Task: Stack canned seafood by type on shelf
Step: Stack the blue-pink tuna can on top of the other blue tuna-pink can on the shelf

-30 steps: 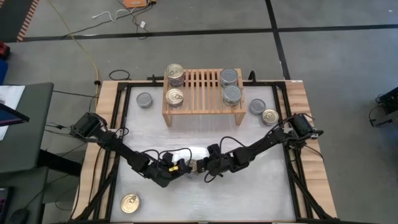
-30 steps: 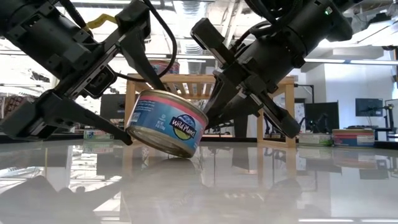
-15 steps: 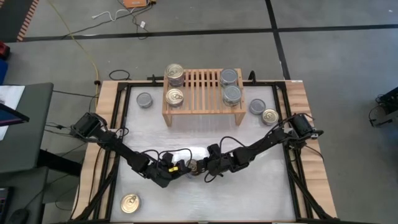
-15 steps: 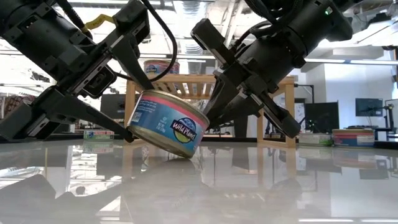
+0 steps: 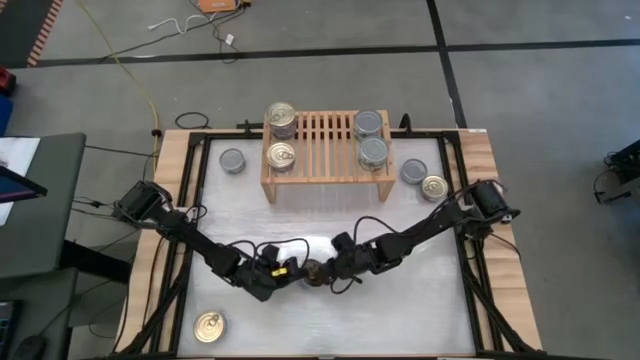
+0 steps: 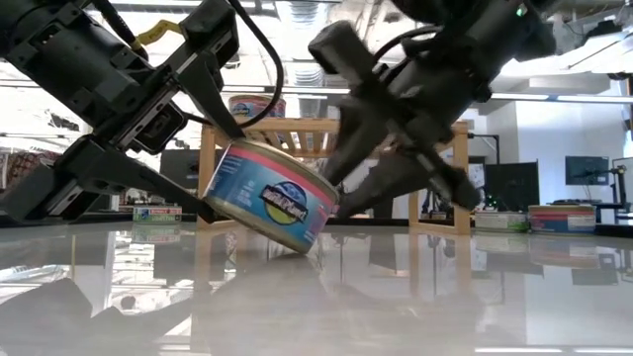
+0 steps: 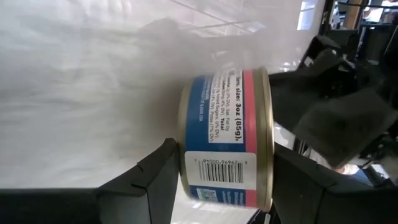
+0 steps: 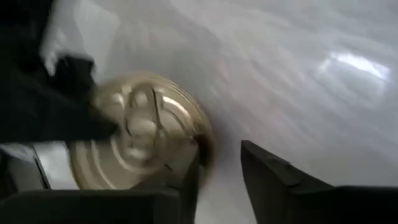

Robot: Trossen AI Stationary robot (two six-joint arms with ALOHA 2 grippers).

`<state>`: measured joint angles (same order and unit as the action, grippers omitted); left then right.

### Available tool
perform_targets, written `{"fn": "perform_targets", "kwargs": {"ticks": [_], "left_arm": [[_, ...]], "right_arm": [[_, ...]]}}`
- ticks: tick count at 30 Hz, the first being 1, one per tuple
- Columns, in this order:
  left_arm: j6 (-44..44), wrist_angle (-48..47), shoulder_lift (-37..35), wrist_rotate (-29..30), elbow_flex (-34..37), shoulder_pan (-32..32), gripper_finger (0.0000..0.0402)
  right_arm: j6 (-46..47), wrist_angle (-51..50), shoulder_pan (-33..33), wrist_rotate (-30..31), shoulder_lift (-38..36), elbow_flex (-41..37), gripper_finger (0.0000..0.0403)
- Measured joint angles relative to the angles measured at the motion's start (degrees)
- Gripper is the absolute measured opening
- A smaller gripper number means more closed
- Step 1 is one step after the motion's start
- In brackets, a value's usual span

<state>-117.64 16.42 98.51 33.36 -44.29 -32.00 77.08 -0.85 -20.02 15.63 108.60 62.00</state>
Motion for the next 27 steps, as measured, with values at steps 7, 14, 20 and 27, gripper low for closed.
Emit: {"fn": "perform_targets", "kwargs": {"ticks": [7, 14, 20, 27], "left_arm": [[3.12, 0.3, -0.03, -1.2, 0.0, 0.03, 0.0207], [4.88, 4.13, -0.66, -1.6, 1.49, 0.03, 0.0207], [7.56, 3.57, -5.59, -0.44, 3.67, 1.04, 0.0207], [13.96, 4.98, -12.42, -0.3, 4.38, 3.23, 0.0207]], "right_arm": [[-4.02, -19.33, -1.71, -3.29, -7.62, 0.0, 0.017], [0.62, -33.55, -9.83, 0.02, -13.42, -0.02, 0.0164], [11.2, -34.81, -19.61, 5.0, -13.82, -2.18, 0.0164], [23.02, -34.24, -26.7, 7.96, -13.68, -5.37, 0.0163]]}}
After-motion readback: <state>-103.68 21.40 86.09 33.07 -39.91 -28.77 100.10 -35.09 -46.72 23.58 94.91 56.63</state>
